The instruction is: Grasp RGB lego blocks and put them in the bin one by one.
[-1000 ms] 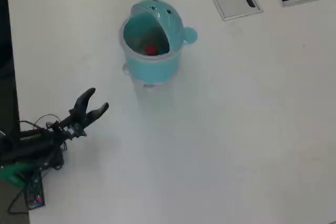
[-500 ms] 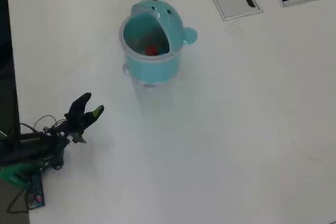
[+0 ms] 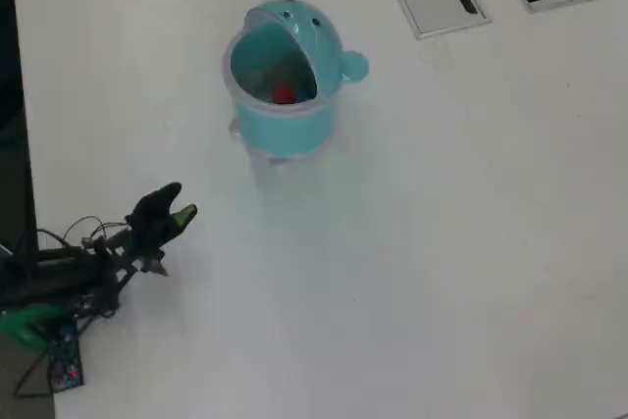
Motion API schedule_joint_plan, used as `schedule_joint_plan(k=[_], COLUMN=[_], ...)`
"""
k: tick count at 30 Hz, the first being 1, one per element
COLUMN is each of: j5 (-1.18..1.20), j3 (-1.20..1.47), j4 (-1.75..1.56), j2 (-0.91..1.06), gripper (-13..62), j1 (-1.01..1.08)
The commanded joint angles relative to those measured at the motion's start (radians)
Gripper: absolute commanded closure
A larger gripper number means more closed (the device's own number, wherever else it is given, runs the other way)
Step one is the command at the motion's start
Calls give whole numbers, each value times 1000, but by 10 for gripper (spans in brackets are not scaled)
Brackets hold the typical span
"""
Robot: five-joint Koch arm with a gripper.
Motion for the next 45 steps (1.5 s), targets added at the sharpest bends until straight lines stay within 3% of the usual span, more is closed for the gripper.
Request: schedule_joint_plan(k=[1, 7, 15, 45], j5=[110, 225, 186, 189], j3=[69, 69, 69, 69], j4=[74, 221, 448, 759], j2=[69, 69, 71, 66], gripper=[138, 139, 142, 140], j1=[-2, 17, 61, 351])
